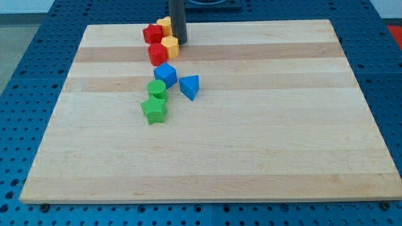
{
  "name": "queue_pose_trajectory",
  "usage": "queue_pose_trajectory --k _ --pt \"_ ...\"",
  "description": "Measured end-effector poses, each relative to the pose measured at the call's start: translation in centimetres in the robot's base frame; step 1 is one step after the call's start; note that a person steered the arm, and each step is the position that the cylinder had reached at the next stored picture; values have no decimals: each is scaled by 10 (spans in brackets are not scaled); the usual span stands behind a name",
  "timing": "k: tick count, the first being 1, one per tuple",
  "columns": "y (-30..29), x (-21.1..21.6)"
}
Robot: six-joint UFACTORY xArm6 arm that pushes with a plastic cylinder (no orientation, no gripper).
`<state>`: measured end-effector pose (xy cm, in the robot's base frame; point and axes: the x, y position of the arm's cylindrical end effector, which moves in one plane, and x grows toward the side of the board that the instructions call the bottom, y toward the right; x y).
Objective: Move the red star away from red circle and yellow hexagon
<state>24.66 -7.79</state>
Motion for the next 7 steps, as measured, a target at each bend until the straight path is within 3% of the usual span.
queue_pose_trajectory --k 2,5,6,7 --pt "-73 0" --pt "17 34" --pt "-10 5" --pt "-48 9"
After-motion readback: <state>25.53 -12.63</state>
